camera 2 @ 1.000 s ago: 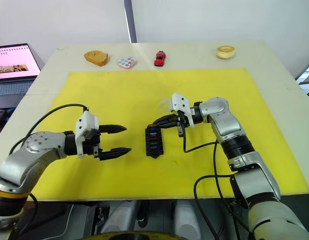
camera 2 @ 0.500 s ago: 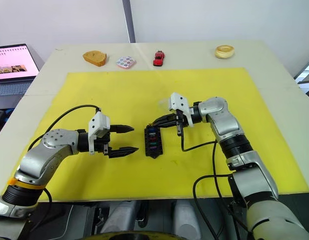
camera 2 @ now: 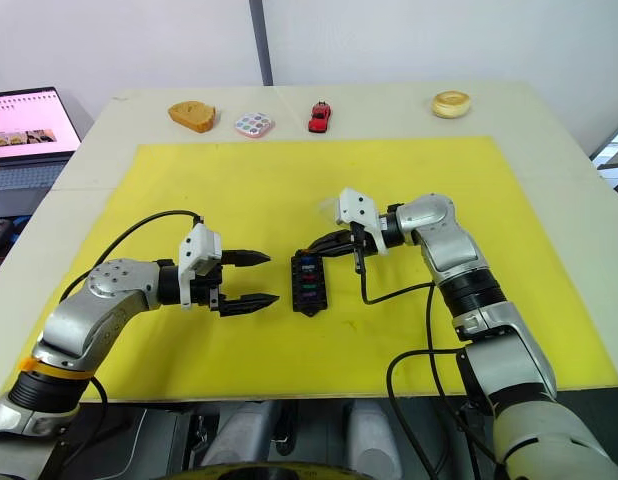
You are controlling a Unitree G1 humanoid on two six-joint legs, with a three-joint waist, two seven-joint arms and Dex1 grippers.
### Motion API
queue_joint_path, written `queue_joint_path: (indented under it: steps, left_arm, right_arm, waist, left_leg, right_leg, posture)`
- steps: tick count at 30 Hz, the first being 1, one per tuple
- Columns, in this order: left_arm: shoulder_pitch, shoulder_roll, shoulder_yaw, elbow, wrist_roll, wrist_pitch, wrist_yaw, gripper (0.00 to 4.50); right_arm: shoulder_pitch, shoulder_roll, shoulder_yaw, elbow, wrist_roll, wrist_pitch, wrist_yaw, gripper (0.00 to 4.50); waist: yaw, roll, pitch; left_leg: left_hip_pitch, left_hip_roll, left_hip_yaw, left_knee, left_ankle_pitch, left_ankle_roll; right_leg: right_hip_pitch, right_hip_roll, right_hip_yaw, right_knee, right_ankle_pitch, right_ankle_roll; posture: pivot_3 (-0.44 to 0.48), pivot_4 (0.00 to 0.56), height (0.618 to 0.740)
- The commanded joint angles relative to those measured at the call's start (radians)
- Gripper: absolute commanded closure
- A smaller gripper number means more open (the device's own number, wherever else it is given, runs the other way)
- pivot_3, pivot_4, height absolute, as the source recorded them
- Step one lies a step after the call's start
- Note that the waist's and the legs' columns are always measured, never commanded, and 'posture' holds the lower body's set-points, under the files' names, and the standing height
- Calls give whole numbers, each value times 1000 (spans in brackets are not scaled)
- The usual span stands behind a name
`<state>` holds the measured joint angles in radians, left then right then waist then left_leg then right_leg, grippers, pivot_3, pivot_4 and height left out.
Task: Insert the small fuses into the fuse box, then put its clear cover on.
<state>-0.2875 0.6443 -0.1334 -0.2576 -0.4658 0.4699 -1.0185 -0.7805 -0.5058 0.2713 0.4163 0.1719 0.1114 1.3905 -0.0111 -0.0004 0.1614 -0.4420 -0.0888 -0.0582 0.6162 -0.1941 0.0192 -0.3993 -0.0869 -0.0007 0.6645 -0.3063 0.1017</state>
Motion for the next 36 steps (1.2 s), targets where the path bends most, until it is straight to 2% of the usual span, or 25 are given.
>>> queue_joint_path:
  steps: [1, 25, 28, 31, 36]
  left_arm:
    - [2, -3, 20, -23, 3, -20, 6, 405]
    - [0, -4, 27, 6, 9, -38, 16, 405]
    - [0, -4, 26, 7, 9, -40, 15, 363]
    - [0, -2, 27, 8, 8, -41, 13, 363]
    - [0, 1, 32, 16, 9, -44, 13, 363]
  right_arm:
    - [14, -3, 21, -27, -22, -3, 12, 4500]
    - [18, -6, 11, -42, -39, -15, -1, 4500]
    - [19, -4, 10, -46, -37, -11, -5, 3470]
    - [22, -3, -4, -63, -19, 7, -5, 2057]
    - [16, -4, -47, -81, 34, 52, -4, 2057]
  waist:
    - [0, 0, 0]
    - [0, 0, 0]
    - [0, 0, 0]
    - [-1, 0, 0]
    - [-1, 0, 0]
  left_leg:
    - [0, 0, 0, 0, 0, 0]
    - [1, 0, 0, 0, 0, 0]
    - [1, 0, 0, 0, 0, 0]
    - [1, 0, 0, 0, 0, 0]
    - [1, 0, 0, 0, 0, 0]
  right_leg:
    - [0, 0, 0, 0, 0, 0]
    - [1, 0, 0, 0, 0, 0]
    - [1, 0, 0, 0, 0, 0]
    - [1, 0, 0, 0, 0, 0]
    - [1, 0, 0, 1, 0, 0]
  posture:
    - [0, 150, 740]
    - [0, 150, 740]
    - [0, 150, 740]
    - [0, 150, 740]
    - [0, 150, 740]
